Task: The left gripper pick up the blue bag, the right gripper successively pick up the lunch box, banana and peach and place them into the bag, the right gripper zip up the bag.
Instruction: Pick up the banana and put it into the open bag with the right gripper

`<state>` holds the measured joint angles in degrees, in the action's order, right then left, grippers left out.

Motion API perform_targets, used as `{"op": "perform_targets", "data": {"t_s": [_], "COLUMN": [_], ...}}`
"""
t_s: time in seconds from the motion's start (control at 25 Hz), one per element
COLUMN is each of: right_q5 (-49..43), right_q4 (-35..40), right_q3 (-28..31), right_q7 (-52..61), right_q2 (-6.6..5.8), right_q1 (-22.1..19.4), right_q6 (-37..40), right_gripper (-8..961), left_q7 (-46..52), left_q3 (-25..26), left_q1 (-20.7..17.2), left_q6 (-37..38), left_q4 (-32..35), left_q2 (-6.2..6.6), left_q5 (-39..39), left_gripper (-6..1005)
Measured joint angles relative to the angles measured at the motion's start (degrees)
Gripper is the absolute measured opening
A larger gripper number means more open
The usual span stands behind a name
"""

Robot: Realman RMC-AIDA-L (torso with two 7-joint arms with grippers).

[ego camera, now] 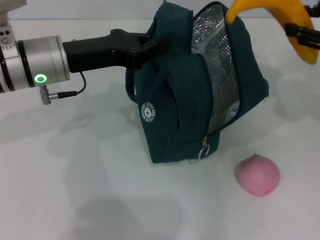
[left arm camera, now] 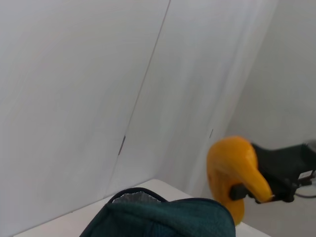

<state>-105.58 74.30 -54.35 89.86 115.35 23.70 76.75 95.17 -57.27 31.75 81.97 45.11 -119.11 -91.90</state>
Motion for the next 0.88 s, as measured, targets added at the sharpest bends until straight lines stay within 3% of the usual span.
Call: {"op": "perform_targets", "data": {"t_s": [0.2, 0.52, 0.88], "right_q5": [-4.4, -23.4, -40.4], "right_q4": [7.7, 14.5, 19.4], "right_q3": [-3.5, -5.9, -17.2], "right_q7": [-3.2, -0.7, 8.6], "right_q2": [-0.35, -0.18, 0.02], "right_q1": [1.1, 11.3, 17.3], "right_q6": [1.6, 17.1, 16.2], "right_gripper": [417, 416, 416], "left_q7": [-0.1, -0.1, -0.2], "left_q3": [0.0, 0.1, 0.1], "left_q1": [0.0, 0.4, 0.4], "left_q6": [0.0, 0.0, -0.1], "left_q4": [0.0, 0.0, 0.0], "left_q2": [0.15, 0.24, 0.28], "left_q5": [0.0, 0.0, 0.0], "left_gripper": [35, 36, 35]}}
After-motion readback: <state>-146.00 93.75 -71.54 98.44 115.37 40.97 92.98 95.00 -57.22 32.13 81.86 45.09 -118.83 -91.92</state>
